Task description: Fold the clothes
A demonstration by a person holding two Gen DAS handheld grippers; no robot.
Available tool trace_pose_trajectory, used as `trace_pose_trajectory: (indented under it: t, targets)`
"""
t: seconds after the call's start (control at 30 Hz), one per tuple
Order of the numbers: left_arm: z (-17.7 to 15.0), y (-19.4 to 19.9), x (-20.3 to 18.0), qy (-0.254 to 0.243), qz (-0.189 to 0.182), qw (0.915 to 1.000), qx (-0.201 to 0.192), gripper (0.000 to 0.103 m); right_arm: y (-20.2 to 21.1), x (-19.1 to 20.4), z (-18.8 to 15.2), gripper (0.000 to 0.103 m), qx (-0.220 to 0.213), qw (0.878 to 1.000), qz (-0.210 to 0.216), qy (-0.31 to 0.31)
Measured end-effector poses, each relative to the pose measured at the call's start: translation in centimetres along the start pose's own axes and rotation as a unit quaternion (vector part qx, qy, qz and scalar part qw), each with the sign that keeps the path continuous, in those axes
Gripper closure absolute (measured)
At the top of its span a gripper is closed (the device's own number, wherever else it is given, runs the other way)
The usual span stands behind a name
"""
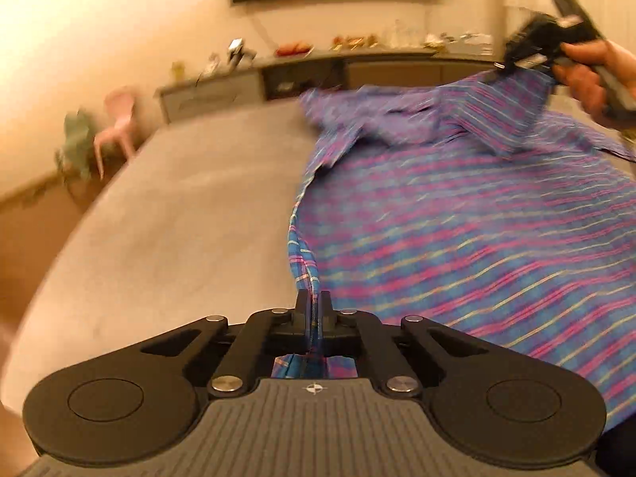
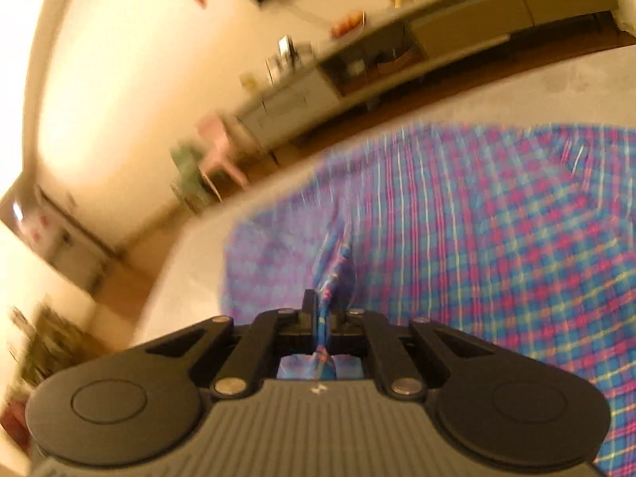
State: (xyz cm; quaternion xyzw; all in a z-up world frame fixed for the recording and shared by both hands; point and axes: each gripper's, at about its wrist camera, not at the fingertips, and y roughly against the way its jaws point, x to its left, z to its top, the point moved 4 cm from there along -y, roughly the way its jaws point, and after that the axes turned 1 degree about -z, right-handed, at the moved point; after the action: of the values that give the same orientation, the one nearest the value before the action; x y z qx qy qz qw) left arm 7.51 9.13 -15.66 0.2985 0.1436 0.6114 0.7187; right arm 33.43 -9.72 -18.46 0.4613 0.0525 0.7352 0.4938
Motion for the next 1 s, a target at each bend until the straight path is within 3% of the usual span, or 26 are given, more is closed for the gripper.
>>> trace_pose_trajectory:
  t: [0.07, 0.13, 0.2, 0.3, 0.4, 0.43, 0.47, 0.53, 0.6, 0.63, 0.7, 0.8, 0.93, 0.97, 1.0]
  targets:
    - [1.5, 0.7, -2.9, -0.030, -0.021, 0.9992, -0.016, 0.101, 2.7, -1.4, 2.1, 0.100, -0.045, 0.999, 0.015, -0.023]
    - [2.3, 0.0, -6.0, -0.061, -0.048, 0.9969, -0.008, 0.101, 4.6, -3.2, 4.1, 0.100, -0.078, 0.996, 0.008, -0.038]
    - [2.1, -1.5, -8.3, -0.084, -0.069, 0.9939, 0.021, 0.099, 4.4, -5.3, 5.3, 0.099, -0.079, 0.995, -0.020, -0.049]
    - [0.8, -3.5, -10.6, -0.099, -0.086, 0.9895, 0.061, 0.099, 2.6, -7.4, 5.5, 0.098, -0.039, 0.997, -0.053, -0.044]
    - [0.5, -1.7, -9.7, -0.078, -0.104, 0.9904, 0.048, 0.099, 0.3, -7.6, 4.7, 0.087, -0.006, 0.993, -0.113, 0.015]
    - [0.6, -0.7, -9.1, -0.069, -0.112, 0.9906, 0.038, 0.097, 0.1, -7.2, 4.4, 0.078, -0.015, 0.989, -0.143, 0.036]
    - [0.7, 0.2, -8.3, -0.059, -0.112, 0.9915, 0.029, 0.093, -0.1, -6.9, 4.1, 0.067, -0.024, 0.983, -0.173, 0.057]
    - [0.0, 0.6, -6.2, -0.034, -0.093, 0.9946, 0.029, 0.060, 1.0, -5.8, 4.5, 0.060, -0.072, 0.970, -0.217, 0.088]
    - [-0.7, 0.8, -4.1, -0.007, -0.072, 0.9968, 0.034, 0.050, 1.7, -2.7, 4.2, 0.060, -0.108, 0.964, -0.213, 0.121]
    - [-1.1, 0.9, -3.0, 0.007, -0.062, 0.9974, 0.037, 0.050, 1.4, -0.6, 4.0, 0.059, -0.113, 0.963, -0.196, 0.145]
    - [-2.0, 0.1, -2.7, 0.013, -0.070, 0.9959, 0.056, 0.050, -1.3, 4.0, 3.0, 0.052, -0.084, 0.965, -0.142, 0.201]
    - [-2.8, 0.1, -4.8, -0.031, -0.090, 0.9938, 0.058, 0.050, -8.5, 10.1, 1.0, 0.037, 0.000, 0.959, -0.060, 0.277]
    - [-4.0, 0.7, -6.8, -0.087, -0.081, 0.9921, 0.040, 0.052, -17.6, 15.0, 0.4, 0.033, 0.044, 0.928, -0.073, 0.364]
    - [-4.0, 0.8, -6.8, -0.090, -0.079, 0.9923, 0.032, 0.054, -19.5, 15.4, 0.5, 0.033, 0.050, 0.926, -0.080, 0.367]
    - [-4.1, 0.9, -6.5, -0.089, -0.077, 0.9927, 0.025, 0.065, -21.4, 15.9, 0.6, 0.033, 0.055, 0.923, -0.087, 0.370]
